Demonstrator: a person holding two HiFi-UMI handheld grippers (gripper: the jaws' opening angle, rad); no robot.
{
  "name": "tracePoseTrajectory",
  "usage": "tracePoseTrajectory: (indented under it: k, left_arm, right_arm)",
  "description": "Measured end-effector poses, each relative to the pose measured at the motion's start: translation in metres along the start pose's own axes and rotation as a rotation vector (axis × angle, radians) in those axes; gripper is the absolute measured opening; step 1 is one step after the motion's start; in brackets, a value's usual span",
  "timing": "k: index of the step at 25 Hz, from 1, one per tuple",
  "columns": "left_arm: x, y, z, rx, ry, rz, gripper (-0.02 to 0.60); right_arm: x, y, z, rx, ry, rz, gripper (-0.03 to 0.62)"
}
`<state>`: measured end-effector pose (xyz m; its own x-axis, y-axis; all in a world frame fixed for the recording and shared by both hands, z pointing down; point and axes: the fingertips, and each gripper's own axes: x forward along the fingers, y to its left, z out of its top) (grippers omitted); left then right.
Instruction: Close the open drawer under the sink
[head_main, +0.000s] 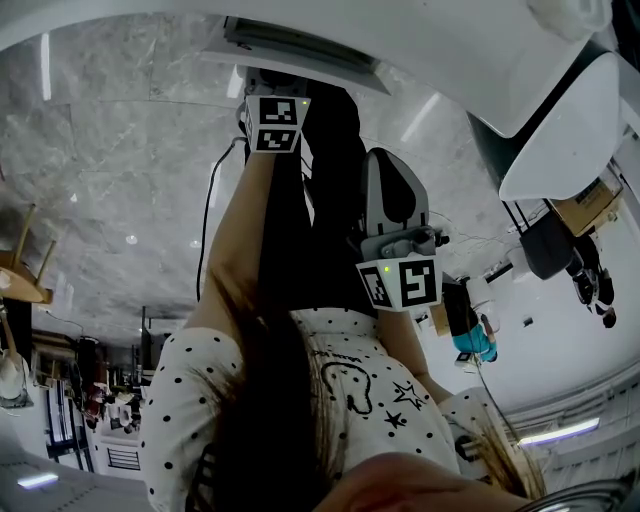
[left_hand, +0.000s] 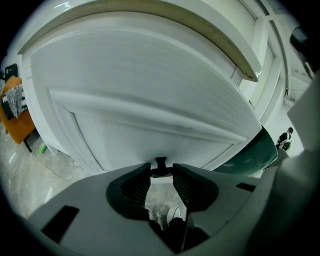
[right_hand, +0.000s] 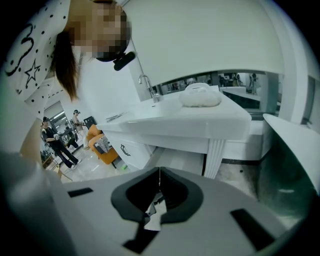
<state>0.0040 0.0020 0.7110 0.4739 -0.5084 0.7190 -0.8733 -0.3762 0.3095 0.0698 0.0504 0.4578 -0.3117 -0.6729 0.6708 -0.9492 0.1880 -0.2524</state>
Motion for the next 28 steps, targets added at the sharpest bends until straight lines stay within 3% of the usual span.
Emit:
tracePoseTrajectory:
  k: [28]
  left_arm:
    - [0.001, -0.007, 0.003, -0.018, 0.015, -0.004, 0.143]
  right_arm:
    - [0.004, -0.011, 0.005, 0.03, 0.004, -0.011, 0.015]
